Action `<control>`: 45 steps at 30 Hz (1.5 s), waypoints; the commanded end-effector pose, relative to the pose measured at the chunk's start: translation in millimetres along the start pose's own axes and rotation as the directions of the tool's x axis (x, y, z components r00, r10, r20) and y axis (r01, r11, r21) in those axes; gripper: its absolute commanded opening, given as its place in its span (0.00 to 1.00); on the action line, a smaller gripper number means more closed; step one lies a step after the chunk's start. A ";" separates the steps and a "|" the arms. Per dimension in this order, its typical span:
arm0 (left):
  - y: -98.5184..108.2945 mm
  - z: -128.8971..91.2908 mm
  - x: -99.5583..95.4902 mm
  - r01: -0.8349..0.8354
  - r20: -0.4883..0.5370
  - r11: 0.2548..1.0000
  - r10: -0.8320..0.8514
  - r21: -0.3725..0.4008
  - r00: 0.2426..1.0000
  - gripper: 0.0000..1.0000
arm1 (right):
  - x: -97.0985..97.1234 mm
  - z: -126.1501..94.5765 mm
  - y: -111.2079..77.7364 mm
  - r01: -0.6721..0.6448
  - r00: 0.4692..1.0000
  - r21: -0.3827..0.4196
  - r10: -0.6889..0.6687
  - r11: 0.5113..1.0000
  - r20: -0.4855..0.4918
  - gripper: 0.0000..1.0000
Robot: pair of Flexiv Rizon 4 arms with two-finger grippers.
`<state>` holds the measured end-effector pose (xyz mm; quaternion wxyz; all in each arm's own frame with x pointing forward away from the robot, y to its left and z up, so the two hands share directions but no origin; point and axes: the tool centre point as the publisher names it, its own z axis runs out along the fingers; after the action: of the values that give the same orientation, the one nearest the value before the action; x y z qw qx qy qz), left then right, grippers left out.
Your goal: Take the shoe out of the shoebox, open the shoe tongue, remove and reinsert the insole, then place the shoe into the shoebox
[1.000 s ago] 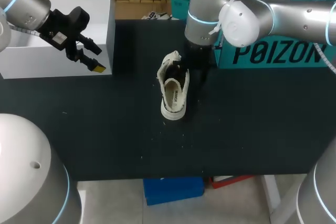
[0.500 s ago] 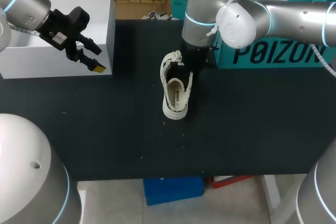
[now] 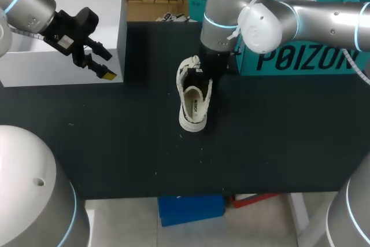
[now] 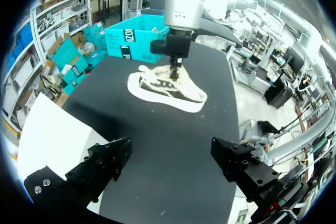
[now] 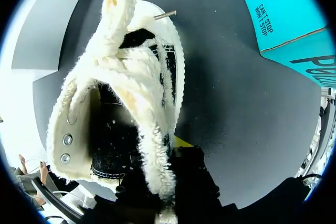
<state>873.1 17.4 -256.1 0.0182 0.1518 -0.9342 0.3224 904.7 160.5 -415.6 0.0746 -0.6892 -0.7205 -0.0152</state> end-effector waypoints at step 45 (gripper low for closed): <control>0.3 0.5 1.5 0.000 0.005 1.000 0.000 -0.002 1.000 1.00 | -26.3 -289.5 -23.9 0.945 0.326 -0.045 -0.922 0.324 0.211 0.00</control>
<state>873.1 17.4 -256.1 0.0182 0.1518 -0.9342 0.3224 908.0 100.1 -131.6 -0.0560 -0.1521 -0.9850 -0.0596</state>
